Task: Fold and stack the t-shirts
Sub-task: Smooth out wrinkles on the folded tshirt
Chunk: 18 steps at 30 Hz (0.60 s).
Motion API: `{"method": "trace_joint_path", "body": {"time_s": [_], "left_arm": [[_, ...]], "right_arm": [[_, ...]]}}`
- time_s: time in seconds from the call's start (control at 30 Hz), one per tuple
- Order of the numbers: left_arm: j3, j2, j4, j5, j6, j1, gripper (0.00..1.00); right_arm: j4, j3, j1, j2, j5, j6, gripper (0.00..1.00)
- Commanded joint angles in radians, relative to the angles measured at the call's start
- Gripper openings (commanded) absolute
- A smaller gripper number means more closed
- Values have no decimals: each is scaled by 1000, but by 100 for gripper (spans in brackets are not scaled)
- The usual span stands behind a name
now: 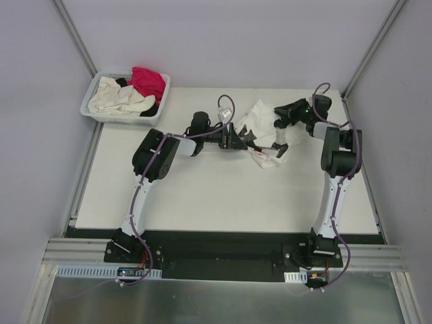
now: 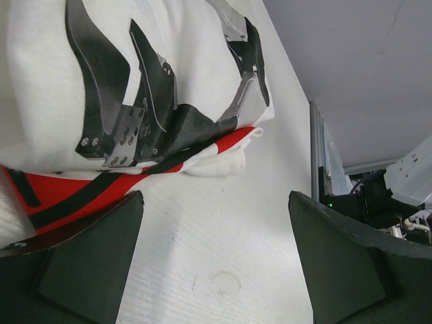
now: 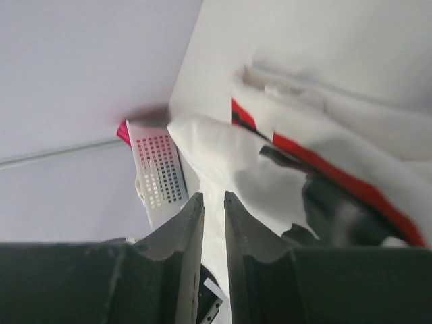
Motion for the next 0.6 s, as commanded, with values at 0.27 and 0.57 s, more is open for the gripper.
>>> {"method": "trace_joint_path", "body": {"time_s": [0.27,0.57], "left_arm": [[-56,-148,-57,6,87,10,88],[-14,-215,-176,9,147,21,88]], "right_arm": [[-41,-146,-13,-257,60,-82,22],[123,-426,58,-324,52,-30,22]]}}
